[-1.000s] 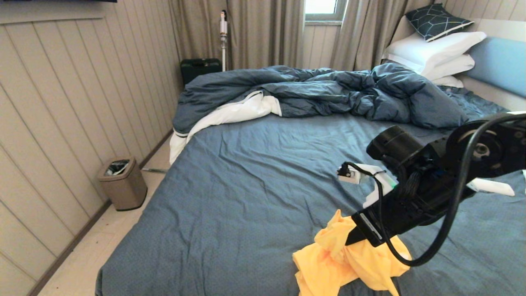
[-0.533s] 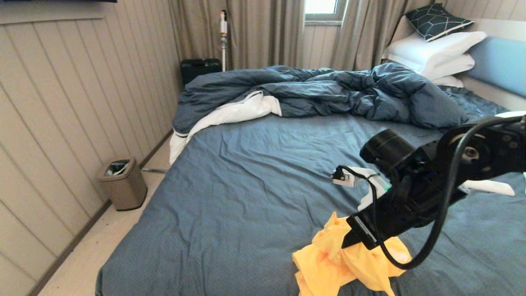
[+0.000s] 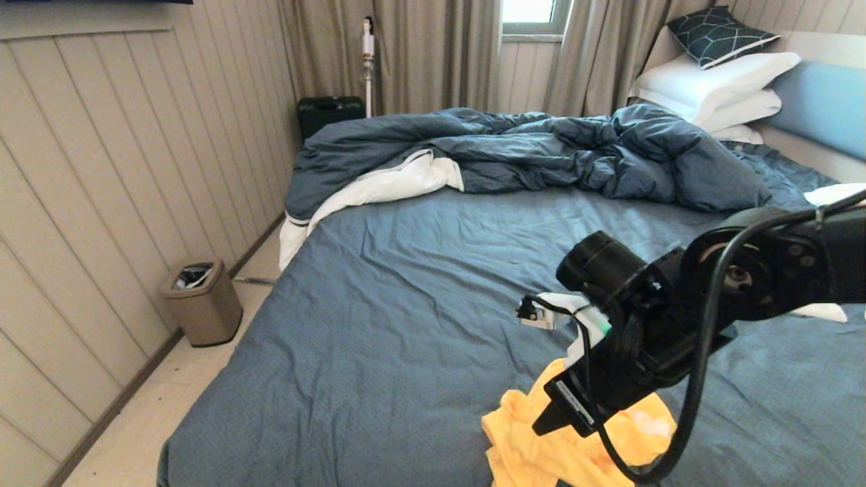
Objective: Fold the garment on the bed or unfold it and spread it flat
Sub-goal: Fold the yellow T-shirt
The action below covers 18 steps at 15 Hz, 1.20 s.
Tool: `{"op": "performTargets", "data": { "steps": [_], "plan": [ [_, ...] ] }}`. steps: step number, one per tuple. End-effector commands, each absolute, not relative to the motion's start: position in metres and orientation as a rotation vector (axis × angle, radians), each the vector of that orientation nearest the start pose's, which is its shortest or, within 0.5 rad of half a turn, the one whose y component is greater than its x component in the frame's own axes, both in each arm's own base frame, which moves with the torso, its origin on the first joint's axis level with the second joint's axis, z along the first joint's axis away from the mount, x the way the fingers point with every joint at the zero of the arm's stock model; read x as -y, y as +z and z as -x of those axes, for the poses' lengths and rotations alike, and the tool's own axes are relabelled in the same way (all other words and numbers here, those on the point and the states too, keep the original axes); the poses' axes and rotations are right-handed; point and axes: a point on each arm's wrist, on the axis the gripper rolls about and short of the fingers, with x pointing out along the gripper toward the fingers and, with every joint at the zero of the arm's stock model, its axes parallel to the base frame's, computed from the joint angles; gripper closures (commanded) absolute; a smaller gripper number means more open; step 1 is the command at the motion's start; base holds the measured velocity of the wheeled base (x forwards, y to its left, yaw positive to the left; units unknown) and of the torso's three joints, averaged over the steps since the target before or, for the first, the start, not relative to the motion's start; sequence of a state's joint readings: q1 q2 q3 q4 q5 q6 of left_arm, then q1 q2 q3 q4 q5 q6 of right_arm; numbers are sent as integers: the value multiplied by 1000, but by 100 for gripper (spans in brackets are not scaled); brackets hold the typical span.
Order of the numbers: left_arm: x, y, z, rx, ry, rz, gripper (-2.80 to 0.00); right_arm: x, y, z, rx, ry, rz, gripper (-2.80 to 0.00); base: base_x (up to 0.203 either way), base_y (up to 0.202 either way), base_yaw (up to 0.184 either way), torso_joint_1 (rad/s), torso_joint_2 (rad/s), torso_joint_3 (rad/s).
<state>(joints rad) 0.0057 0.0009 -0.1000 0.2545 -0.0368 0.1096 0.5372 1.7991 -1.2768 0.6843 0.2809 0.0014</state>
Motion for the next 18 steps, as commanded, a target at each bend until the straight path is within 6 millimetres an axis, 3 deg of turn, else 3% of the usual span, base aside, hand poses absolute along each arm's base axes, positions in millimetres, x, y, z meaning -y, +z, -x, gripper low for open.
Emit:
{"op": "performTargets", "data": {
  "steps": [1,7,13,14,18],
  "plan": [
    [1,76,32,-158,-39,-107,0,-156,175,-248,-1233,717,159,-280,0,0,0,0,0,0],
    [1,76,32,-159,-43,-108,0,-149,191,-246,-1171,713,141,-280,0,0,0,0,0,0],
    [1,76,32,-159,-43,-108,0,-136,178,-246,-1232,666,123,-280,0,0,0,0,0,0],
    [1,76,32,-159,-43,-108,0,-135,177,-244,-1236,663,125,0,0,0,0,0,0,0],
    [1,76,32,-159,-43,-108,0,-124,169,-244,-1224,607,127,0,0,0,0,0,0,0]
  ]
}}
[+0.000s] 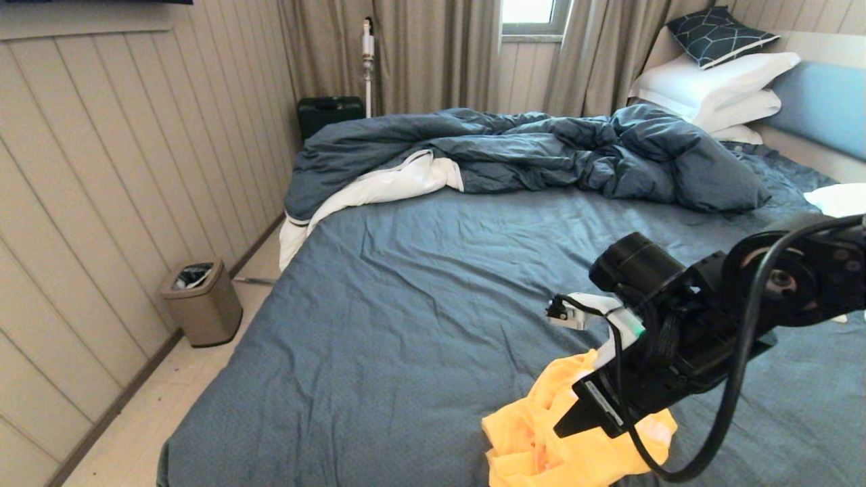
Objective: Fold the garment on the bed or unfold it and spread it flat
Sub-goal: Fold the yellow T-shirt
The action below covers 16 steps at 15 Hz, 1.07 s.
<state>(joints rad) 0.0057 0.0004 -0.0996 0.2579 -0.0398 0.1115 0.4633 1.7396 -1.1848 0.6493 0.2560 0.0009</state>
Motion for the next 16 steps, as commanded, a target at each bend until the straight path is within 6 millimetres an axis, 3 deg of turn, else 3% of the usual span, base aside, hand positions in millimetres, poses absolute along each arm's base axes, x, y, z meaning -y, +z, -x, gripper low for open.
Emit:
{"op": "performTargets", "data": {
  "steps": [1,5,8,16],
  "plan": [
    [1,76,32,-161,-43,-108,0,-124,164,-244,-1220,591,137,0,0,0,0,0,0,0],
    [1,76,32,-159,-43,-108,0,-123,133,-244,-1235,568,154,0,0,0,0,0,0,0],
    [1,76,32,-159,-43,-108,0,-122,125,-240,-1253,566,161,0,0,0,0,0,0,0],
    [1,76,32,-158,-43,-108,0,-105,107,-200,-1317,569,181,0,0,0,0,0,0,0]
  ]
}}
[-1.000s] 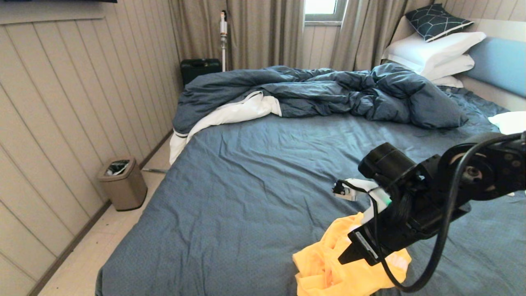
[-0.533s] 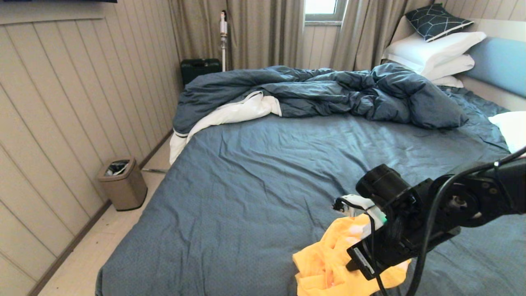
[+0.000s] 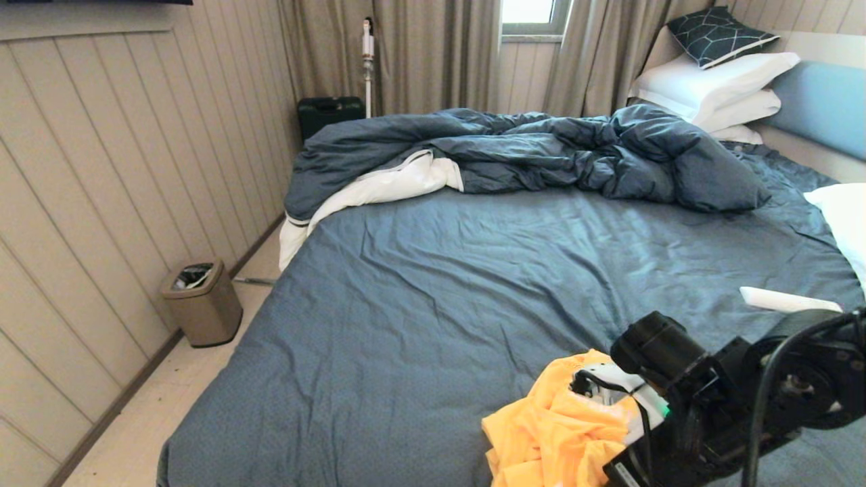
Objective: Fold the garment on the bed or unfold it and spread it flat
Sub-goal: Fold the yellow T-shirt
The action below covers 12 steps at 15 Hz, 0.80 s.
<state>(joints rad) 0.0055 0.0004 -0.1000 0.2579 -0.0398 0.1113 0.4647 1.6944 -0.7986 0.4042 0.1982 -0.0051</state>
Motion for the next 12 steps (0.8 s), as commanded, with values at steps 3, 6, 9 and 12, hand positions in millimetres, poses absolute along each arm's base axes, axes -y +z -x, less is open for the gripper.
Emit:
{"op": "performTargets", "data": {
  "steps": [3,6,9,12],
  "plan": [
    [1,76,32,-159,-43,-108,0,-105,110,-201,-1270,576,174,0,0,0,0,0,0,0],
    [1,77,33,-159,-44,-108,0,-102,131,-195,-1176,589,162,0,0,0,0,0,0,0],
    [1,77,33,-159,-44,-108,0,-99,161,-190,-1041,606,146,0,0,0,0,0,0,0],
    [1,77,33,-159,-44,-108,0,-106,153,-204,-1078,603,151,0,0,0,0,0,0,0]
  ]
}}
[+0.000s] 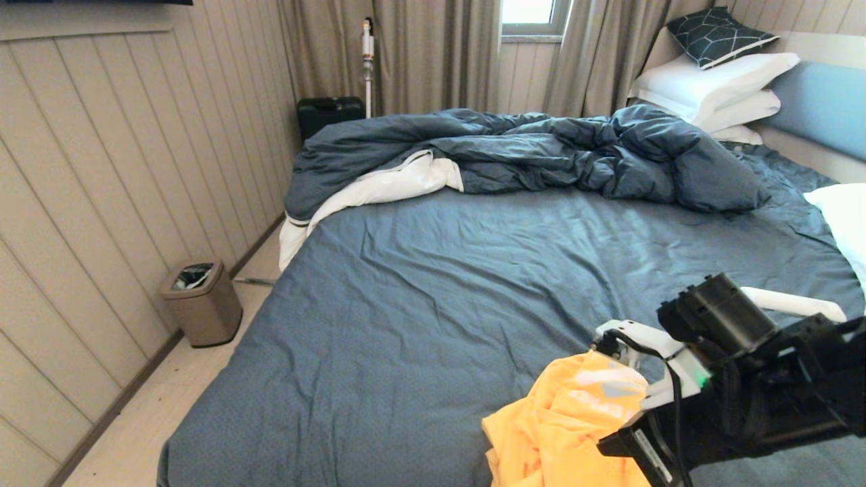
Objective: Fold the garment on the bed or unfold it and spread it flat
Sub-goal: Fold the yellow T-shirt
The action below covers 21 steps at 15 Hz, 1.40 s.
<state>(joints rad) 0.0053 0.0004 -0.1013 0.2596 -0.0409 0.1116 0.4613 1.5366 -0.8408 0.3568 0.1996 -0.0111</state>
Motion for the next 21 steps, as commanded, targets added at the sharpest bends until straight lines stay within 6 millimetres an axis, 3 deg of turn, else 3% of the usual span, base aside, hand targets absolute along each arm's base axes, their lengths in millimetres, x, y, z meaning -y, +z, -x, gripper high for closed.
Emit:
{"op": "performTargets", "data": {
  "steps": [1,4,8,11,15,20,21],
  "plan": [
    [1,77,33,-159,-44,-108,0,-110,143,-211,-1120,597,155,0,0,0,0,0,0,0],
    [1,77,33,-159,-44,-108,0,-120,112,-234,-1205,582,161,0,0,0,0,0,0,0],
    [1,76,33,-160,-44,-109,0,-134,102,-258,-1201,584,155,0,0,0,0,0,0,0],
    [1,76,33,-160,-44,-109,0,-137,111,-258,-1166,588,146,0,0,0,0,0,0,0],
    [1,76,33,-160,-44,-108,0,-133,133,-248,-1106,570,125,0,0,0,0,0,0,0],
    [1,76,33,-160,-44,-109,0,-134,145,-234,-1110,586,147,0,0,0,0,0,0,0],
    [1,76,33,-160,-44,-109,0,-137,144,-232,-1109,576,169,-140,0,0,0,0,0,0]
  ]
}}
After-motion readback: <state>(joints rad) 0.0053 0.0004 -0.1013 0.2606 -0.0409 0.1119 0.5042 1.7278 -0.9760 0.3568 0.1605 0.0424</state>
